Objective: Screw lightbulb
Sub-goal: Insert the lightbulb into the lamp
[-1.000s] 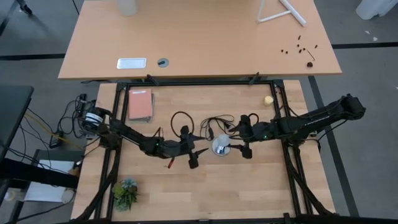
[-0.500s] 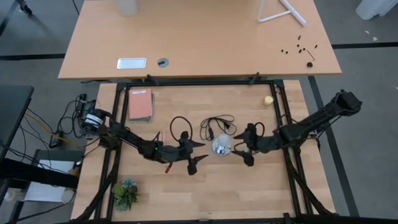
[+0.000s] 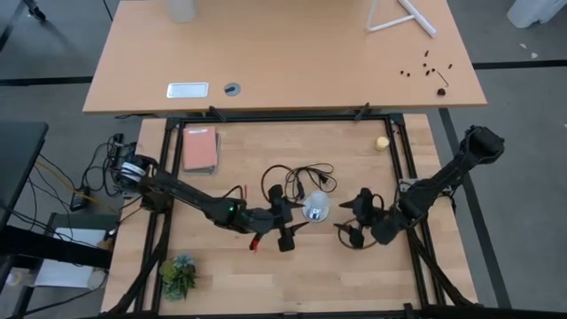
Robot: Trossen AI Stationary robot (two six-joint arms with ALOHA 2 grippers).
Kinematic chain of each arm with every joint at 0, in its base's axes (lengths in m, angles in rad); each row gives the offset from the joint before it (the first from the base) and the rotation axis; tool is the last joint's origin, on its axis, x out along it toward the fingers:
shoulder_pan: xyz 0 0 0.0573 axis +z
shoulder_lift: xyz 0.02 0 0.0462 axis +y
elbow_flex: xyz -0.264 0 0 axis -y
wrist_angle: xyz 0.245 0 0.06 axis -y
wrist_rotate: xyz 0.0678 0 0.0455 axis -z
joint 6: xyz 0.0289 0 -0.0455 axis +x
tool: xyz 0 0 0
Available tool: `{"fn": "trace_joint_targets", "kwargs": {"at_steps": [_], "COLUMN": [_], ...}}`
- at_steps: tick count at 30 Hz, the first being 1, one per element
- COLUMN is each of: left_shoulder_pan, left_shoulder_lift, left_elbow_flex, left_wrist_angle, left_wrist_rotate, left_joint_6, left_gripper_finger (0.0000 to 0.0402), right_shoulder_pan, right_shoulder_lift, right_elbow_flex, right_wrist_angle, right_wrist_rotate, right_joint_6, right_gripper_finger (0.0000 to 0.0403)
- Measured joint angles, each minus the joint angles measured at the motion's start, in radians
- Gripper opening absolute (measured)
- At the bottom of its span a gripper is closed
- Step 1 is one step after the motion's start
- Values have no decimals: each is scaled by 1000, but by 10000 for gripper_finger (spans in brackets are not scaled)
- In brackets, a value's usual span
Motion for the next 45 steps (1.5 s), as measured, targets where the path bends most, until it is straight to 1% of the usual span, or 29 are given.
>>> {"fn": "trace_joint_targets", "kwargs": {"at_steps": [3,6,8,10,14,16,18,20,22,24,27,30,32,37,39,43,45], "left_shoulder_pan": [-1,0,3,5,20,29,38,44,46,43,29,24,31,73,86,100,92], "left_shoulder_lift": [5,13,13,13,23,28,29,29,39,65,112,140,148,149,149,149,148], "left_elbow_flex": [148,261,307,354,457,483,488,490,490,491,463,440,439,457,469,467,450], "left_wrist_angle": [-275,-481,-524,-586,-727,-801,-811,-815,-831,-831,-774,-718,-720,-741,-768,-782,-757], "left_wrist_rotate": [22,32,34,36,103,113,116,132,144,147,148,125,96,82,92,130,109], "left_joint_6": [-1,1,23,31,8,-9,-15,-25,-27,-28,-25,-15,-26,-4,-29,-63,-47], "left_gripper_finger": [243,243,243,243,243,243,243,243,243,243,243,243,243,243,243,243,243], "right_shoulder_pan": [41,56,62,75,103,119,130,135,135,134,120,80,48,-25,-53,-104,-125], "right_shoulder_lift": [52,99,126,156,233,272,317,361,408,455,501,525,528,530,530,530,530], "right_elbow_flex": [0,0,0,0,1,1,1,0,1,1,2,1,1,1,1,1,1], "right_wrist_angle": [47,100,141,179,260,267,282,310,376,457,536,544,541,557,578,689,721], "right_wrist_rotate": [37,67,90,135,236,287,322,329,311,274,254,251,249,246,213,67,56], "right_joint_6": [2,15,20,20,-7,-3,20,39,26,-22,-60,-62,-85,-163,-196,-324,-362], "right_gripper_finger": [347,347,347,347,347,347,347,347,347,347,347,347,347,347,347,347,347]}}
